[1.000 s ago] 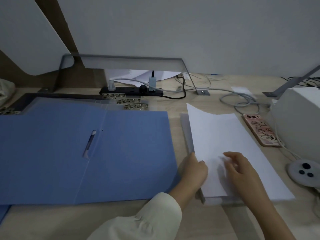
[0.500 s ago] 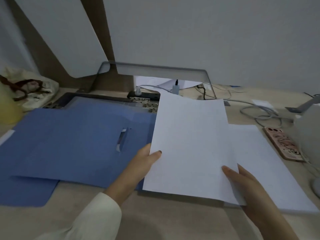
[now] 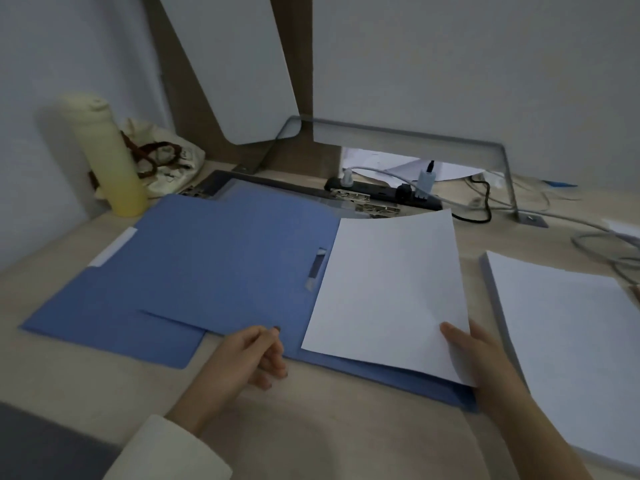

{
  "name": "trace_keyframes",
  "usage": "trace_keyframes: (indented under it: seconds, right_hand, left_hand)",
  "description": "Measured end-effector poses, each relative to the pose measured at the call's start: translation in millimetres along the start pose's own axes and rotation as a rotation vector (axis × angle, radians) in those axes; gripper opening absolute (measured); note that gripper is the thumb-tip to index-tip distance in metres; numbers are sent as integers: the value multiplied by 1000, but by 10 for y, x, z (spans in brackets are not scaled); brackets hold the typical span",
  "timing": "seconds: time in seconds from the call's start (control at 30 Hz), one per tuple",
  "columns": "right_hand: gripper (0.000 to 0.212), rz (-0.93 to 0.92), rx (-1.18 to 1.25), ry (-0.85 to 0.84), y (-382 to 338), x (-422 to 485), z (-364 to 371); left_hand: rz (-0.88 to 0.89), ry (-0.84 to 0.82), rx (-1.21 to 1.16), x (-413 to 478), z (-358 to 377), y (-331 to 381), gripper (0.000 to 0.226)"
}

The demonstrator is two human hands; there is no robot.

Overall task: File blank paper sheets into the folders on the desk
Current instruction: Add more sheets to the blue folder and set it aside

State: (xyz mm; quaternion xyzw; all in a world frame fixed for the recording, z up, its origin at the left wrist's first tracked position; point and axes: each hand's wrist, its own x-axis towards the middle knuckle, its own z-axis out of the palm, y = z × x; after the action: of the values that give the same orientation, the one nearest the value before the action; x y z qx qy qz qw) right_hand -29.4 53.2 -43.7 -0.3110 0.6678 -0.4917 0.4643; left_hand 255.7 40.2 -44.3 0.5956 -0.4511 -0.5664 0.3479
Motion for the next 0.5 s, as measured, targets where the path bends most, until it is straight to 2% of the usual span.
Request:
trace_keyframes:
  seconds: [0.13,0.23,0.4,0.5]
  right_hand:
    - [34,20,-57,15,56,67,23]
    - [34,14,-107,18,82,86,20]
    - [20,3,-134,9,100,69,13]
    - [23,2,-141,10,107,51,0]
  left_hand:
    - [-36,63,109,-62,-153,-66,42]
    - [-28,124,107,-90,-219,-102,38]
    - [136,189,-91,-122,-181,-162,15]
    - [260,223,-145,-133,-60,-163,15]
